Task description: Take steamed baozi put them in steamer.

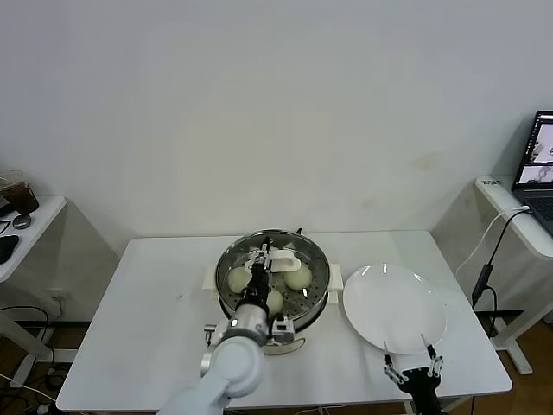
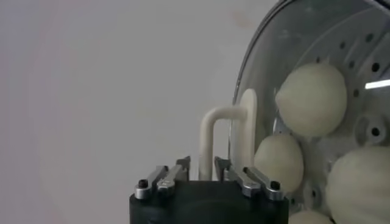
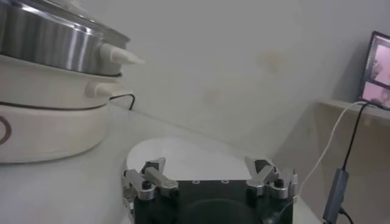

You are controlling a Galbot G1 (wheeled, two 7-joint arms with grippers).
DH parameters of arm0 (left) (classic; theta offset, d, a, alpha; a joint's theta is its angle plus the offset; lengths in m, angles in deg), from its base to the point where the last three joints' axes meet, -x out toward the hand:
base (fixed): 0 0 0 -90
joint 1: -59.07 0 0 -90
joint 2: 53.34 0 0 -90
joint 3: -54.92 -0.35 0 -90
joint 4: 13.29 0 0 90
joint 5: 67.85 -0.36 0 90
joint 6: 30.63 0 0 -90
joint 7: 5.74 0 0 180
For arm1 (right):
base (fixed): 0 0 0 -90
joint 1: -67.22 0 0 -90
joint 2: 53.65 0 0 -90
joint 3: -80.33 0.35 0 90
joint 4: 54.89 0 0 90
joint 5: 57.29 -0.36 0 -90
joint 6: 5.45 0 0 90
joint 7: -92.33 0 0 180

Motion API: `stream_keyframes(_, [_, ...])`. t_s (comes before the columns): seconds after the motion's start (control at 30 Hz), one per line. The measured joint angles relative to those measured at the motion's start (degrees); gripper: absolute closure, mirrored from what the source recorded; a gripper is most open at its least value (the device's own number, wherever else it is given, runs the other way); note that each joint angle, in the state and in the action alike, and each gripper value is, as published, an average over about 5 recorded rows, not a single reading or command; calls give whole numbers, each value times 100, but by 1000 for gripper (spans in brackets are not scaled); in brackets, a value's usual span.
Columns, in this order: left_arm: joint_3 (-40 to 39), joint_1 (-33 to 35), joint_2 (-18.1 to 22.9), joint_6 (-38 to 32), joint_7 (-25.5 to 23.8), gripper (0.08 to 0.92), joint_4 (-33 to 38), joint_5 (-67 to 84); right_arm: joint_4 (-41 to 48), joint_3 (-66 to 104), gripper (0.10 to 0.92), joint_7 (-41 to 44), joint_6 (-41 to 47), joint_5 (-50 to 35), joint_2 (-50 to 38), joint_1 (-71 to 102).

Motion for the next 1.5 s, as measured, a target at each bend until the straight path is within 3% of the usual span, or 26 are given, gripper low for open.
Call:
stream_keyframes(0.23, [469,867,-203,-285,471,291,718,626,-60,-17,203,14,-16,-49,-86,72])
stream_keyframes(0.4, [1058,1850,-354,-866,1132,187,1270,1718,-92,-68,203,39,-34,-83,-144,100])
stream_keyframes(0.67, [2503,3573,-355,-2616,2047,177,1762,4420,-214,-187,203,131,81,-376,-243,176])
stream_keyframes(0.87, [3129,4550,-229,-3536,2477,177,1888,6168,-406,-304,203,218,264,-800,-373,294])
stream_keyframes(1.2, [3658,5269,115,-4626,2400,177,1367,7722,-739,-577,203,237,521,-1117,-453,464])
stream_keyframes(1.5, [3944,5474,279,-5042,2137,177,905,8164,-861,-753,203,214,617,-1262,-501,551])
